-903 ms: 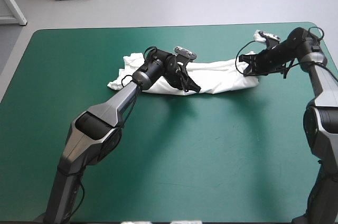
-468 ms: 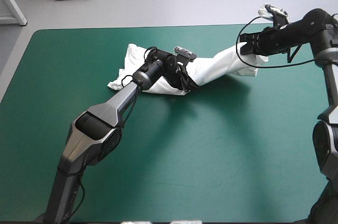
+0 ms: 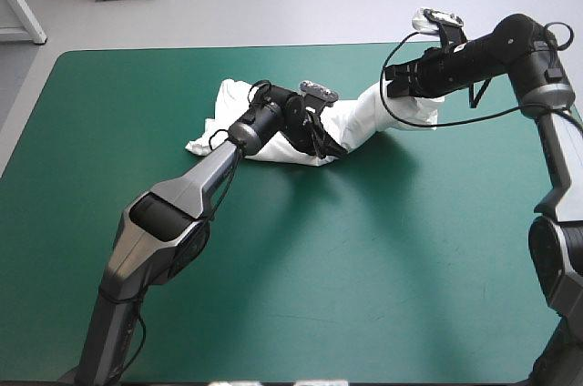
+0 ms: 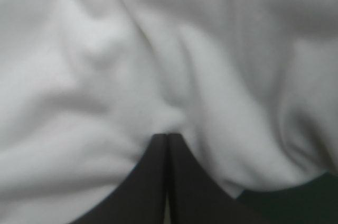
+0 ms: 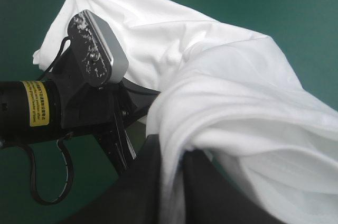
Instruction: Fold the cloth
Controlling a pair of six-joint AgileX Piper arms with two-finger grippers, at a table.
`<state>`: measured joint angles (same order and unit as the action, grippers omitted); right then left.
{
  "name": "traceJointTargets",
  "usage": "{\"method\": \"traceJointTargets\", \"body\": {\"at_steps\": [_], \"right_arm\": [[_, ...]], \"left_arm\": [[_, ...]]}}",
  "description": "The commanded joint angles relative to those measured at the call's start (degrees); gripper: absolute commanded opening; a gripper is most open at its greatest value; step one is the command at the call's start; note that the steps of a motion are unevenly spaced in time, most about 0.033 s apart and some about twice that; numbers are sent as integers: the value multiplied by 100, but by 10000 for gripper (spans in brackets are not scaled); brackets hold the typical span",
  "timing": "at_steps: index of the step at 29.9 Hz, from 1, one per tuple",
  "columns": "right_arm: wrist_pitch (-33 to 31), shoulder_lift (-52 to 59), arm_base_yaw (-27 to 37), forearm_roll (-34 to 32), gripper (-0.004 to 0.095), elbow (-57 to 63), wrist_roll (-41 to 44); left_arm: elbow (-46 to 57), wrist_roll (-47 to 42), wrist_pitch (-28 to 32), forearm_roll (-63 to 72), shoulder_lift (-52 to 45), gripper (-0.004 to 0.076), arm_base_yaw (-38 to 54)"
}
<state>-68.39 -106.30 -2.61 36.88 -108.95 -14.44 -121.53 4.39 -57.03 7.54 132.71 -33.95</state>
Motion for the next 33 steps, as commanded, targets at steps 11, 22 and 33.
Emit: {"method": "traceJointTargets", "body": {"at_steps": [11,22,33], "right_arm": [[806,349,-508,248,-13,-202,-276],[1077,-149,-1232,328,-13,-700,-432],[962,-1508,-2413,200,-13,-2427,-290]], "left_arm": [[1147,-157,-838,-244,-2150,-9,318],[4831,-168,-422,-305,-5113,-9,940],[6157,-439,-544,-55,-6625,-9,928]]}}
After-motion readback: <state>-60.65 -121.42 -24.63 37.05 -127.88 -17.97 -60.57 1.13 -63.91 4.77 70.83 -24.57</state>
